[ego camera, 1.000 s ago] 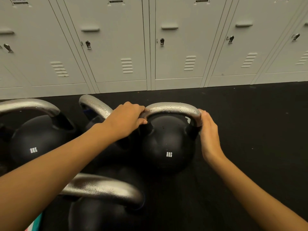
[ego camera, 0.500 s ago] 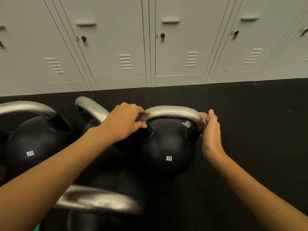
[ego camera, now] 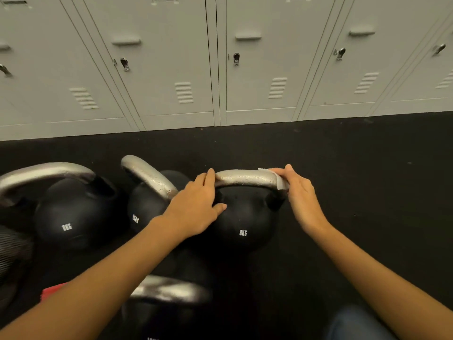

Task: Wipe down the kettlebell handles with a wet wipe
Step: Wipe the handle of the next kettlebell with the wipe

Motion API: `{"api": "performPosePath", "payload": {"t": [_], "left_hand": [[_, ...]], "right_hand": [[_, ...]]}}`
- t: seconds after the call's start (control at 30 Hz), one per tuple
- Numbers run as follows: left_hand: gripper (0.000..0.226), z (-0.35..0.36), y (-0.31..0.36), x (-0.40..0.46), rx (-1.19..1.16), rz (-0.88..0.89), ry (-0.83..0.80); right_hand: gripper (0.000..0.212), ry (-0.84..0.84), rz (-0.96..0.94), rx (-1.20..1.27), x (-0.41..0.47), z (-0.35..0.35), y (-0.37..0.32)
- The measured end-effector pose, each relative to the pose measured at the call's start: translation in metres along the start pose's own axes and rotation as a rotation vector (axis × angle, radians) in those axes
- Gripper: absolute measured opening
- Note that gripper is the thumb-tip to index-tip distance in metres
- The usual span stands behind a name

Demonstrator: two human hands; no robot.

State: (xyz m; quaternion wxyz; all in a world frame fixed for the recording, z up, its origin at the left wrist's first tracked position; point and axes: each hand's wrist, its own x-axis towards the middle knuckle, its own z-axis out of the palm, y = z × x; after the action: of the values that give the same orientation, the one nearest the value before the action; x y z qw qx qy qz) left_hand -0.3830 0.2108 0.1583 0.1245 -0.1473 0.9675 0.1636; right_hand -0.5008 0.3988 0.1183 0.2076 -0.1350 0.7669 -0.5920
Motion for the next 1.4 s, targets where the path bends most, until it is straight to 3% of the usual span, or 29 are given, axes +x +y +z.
{"api": "performPosePath", "payload": {"t": [0.17, 0.4, 0.6, 0.7, 0.77, 0.97, 1.2, 1.4], "left_hand": [[0.087, 0.000, 0.008, -0.013, 0.091, 0.043, 0.030], [0.082, 0.001, 0.006, -0.016, -0.101, 0.023, 0.020], [0.079, 0.002, 0.009, -0.016, -0.226, -0.011, 0.027], [0.076, 0.000, 0.012, -0.014, -0.236, -0.021, 0.014], [0.075, -0.001, 0.013, -0.013, -0.226, -0.031, 0.000], [0.073, -0.012, 0.012, -0.009, -0.150, -0.016, -0.074], [0.073, -0.012, 0.001, -0.013, -0.263, -0.019, -0.047], [0.073, -0.010, 0.000, -0.013, -0.308, -0.005, -0.056]], "right_hand": [[0.031, 0.070, 0.118, 0.002, -0.007, 0.003, 0.005], [0.031, 0.170, -0.080, -0.039, -0.021, 0.016, 0.009], [0.034, 0.124, 0.336, 0.280, -0.016, 0.015, 0.036], [0.031, 0.175, 0.434, 0.356, -0.007, 0.019, 0.019], [0.033, 0.217, 0.405, 0.374, -0.005, 0.023, 0.006], [0.034, 0.265, 0.067, 0.189, -0.021, 0.032, 0.007], [0.031, 0.351, 0.179, 0.251, -0.021, 0.031, 0.018], [0.028, 0.248, -0.090, -0.029, -0.009, 0.041, -0.010]]}}
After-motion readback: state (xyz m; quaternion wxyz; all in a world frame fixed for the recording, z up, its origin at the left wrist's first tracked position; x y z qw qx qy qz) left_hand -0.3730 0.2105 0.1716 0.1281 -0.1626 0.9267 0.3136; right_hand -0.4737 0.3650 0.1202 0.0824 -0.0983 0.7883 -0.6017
